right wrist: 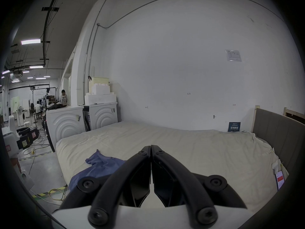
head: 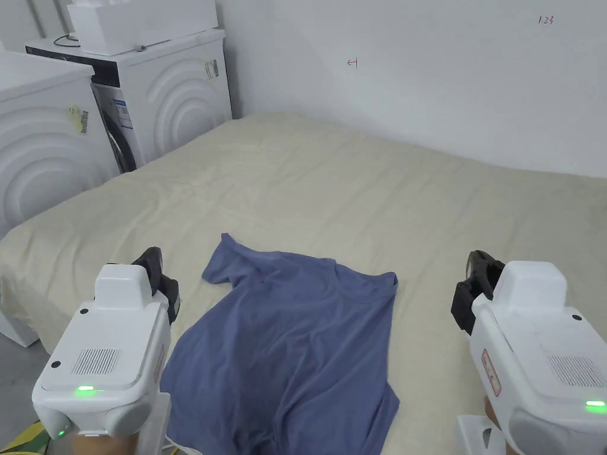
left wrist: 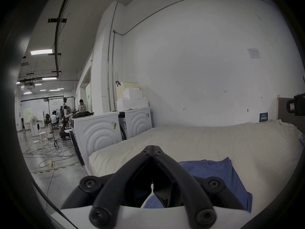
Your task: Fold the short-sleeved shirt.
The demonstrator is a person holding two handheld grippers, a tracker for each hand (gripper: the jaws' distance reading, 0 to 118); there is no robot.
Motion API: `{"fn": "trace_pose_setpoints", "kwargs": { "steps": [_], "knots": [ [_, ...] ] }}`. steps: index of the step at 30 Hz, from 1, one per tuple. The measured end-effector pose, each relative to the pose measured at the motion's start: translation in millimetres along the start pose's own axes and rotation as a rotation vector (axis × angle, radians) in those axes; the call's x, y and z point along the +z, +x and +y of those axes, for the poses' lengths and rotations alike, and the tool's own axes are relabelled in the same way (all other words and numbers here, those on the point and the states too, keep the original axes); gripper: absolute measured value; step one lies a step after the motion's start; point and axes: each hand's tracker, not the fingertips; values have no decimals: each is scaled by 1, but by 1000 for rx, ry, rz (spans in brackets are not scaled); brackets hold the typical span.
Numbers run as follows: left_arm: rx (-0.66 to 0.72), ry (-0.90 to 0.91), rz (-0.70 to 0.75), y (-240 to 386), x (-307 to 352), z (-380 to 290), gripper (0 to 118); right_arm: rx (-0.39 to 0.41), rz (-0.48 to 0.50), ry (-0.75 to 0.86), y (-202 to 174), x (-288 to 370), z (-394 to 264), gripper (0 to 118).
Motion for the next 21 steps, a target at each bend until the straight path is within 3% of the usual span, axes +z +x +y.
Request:
{"fn": "trace_pose_setpoints", "kwargs": {
  "steps": [5,13,15,17,20,21],
  "knots": [
    [36,-94,-80,17,-20,2,0,11,-40,-3,19,4,0,0],
    [141,-426,-246,59,-92,-6,0,4,-121,-34,51,5,-11,0],
    [174,-514,-266,72,-114,-16,6,-1,-137,-46,57,2,-15,0],
    [160,-619,-271,85,-141,-33,25,-1,-150,-60,63,0,-20,0],
    [58,-783,-276,113,-160,-54,82,-3,-169,-79,72,-6,-27,0],
    [27,-826,-267,122,-165,-63,92,-6,-177,-88,75,-8,-30,0]
  ]
}}
